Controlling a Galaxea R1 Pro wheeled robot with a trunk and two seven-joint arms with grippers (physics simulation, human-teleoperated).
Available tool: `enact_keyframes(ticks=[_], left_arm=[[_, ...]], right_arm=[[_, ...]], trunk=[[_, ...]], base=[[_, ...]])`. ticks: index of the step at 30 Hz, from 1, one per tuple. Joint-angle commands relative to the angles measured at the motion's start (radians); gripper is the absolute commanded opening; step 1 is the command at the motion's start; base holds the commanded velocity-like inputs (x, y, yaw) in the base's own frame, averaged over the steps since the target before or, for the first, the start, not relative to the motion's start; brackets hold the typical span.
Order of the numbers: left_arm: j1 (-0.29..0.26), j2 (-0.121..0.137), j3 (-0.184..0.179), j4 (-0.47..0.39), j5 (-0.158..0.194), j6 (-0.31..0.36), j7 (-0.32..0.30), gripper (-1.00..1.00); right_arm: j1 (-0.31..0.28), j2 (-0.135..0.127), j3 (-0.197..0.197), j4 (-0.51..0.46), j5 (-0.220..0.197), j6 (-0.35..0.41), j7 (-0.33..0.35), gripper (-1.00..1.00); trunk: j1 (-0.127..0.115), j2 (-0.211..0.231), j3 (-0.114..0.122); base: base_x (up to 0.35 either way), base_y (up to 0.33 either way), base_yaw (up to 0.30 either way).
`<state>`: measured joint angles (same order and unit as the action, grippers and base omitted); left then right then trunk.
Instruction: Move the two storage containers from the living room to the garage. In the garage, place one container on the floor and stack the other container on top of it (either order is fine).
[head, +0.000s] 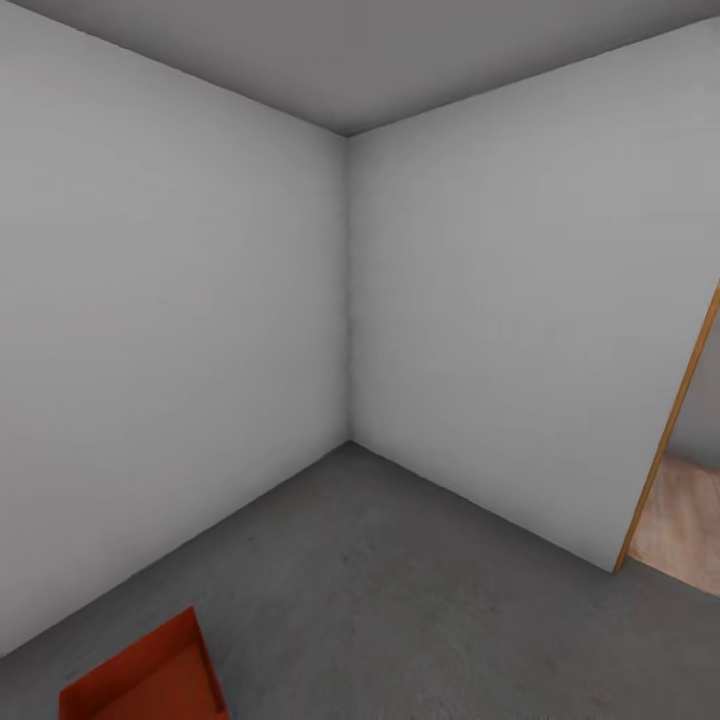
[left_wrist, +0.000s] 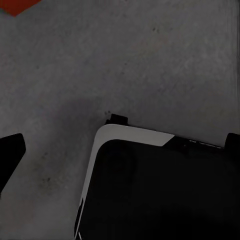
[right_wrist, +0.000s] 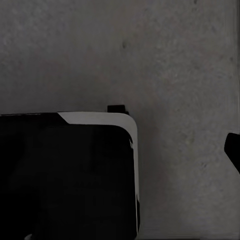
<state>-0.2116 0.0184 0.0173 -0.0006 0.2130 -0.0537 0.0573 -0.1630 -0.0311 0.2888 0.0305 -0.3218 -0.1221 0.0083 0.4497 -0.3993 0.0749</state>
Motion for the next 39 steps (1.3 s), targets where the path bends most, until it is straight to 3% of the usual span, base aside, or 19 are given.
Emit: enact_keyframes(ticks=[1, 39], left_arm=[[0.000, 0.000, 0.001, 0.001, 0.005, -0.003, 0.001, 1.00], [0.000, -0.001, 0.001, 0.001, 0.005, -0.003, 0.001, 1.00]], right_arm=[[-0.001, 0.000, 0.009, 0.003, -0.008, -0.005, 0.001, 1.00], [-0.001, 0.000, 0.009, 0.003, -0.008, -0.005, 0.001, 1.00]], trunk=[[0.000, -0.001, -0.001], [0.000, -0.001, -0.005]], base=[[0.000, 0.000, -0.282], [0.000, 0.000, -0.288]])
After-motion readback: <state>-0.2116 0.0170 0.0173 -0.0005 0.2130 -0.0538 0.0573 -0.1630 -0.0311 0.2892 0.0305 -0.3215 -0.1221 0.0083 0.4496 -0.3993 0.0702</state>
